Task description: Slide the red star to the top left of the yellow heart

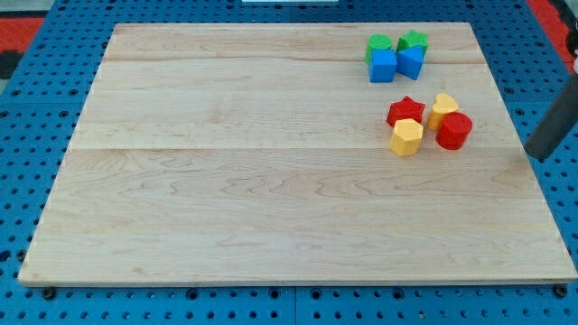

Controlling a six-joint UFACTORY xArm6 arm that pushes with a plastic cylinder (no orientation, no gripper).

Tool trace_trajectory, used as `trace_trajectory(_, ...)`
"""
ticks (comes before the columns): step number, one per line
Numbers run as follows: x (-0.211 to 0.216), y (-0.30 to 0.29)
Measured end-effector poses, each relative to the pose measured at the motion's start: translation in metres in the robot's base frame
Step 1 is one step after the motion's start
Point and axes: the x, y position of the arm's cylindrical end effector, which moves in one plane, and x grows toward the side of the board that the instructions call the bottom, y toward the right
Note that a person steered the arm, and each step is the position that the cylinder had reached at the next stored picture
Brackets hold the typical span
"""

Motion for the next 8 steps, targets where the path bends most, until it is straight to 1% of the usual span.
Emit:
trace_trajectory(1, 0.0, 0.001)
trace_trajectory(2, -0.009, -0.001)
trace_trajectory(3, -0.044, 0.017)
trace_trajectory(4, -0.078, -0.051)
trace_trajectory(5, -0.045, -0.175)
trace_trajectory(6, -0.055, -0.264)
trace_trajectory(7, -0.064, -0.263)
trace_trajectory(8, -0.087, -0.232)
